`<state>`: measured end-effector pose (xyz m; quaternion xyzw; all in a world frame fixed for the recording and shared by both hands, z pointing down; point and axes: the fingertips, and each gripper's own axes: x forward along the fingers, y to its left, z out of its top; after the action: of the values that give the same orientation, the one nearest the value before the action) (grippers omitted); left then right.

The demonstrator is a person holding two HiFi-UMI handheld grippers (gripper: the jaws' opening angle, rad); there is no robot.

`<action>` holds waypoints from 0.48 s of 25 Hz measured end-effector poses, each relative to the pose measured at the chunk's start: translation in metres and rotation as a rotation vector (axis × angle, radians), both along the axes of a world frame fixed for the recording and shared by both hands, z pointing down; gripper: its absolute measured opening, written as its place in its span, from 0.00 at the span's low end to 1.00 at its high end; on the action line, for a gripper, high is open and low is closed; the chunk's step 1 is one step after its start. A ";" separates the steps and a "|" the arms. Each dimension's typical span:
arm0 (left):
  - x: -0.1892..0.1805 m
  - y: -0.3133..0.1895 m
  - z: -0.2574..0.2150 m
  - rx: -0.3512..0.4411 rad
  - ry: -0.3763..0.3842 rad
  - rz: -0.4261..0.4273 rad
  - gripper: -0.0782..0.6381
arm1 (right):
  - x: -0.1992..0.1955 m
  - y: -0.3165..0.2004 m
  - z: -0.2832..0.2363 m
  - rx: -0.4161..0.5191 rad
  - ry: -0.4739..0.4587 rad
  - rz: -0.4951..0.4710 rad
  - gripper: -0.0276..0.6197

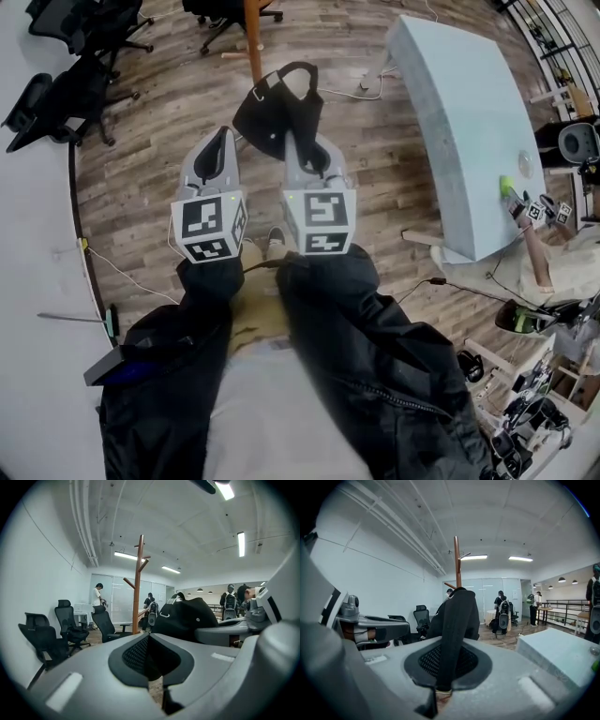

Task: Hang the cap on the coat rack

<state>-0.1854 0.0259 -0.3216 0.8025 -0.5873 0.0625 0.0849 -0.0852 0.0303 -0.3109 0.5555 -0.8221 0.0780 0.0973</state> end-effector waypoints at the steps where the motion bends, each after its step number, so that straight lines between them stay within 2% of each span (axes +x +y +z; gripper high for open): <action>1: 0.001 -0.003 0.000 -0.003 -0.002 0.000 0.10 | 0.001 -0.002 0.001 -0.002 -0.003 -0.001 0.06; 7: -0.006 -0.022 0.015 -0.035 0.002 0.005 0.10 | -0.004 -0.016 0.015 -0.031 -0.002 0.002 0.06; 12: 0.009 -0.055 0.016 -0.028 0.012 0.042 0.10 | 0.015 -0.041 0.018 -0.028 0.014 0.043 0.06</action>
<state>-0.1763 -0.0293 -0.3057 0.8137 -0.5689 0.0678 0.0985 -0.0698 -0.0110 -0.2934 0.5724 -0.8080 0.0875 0.1092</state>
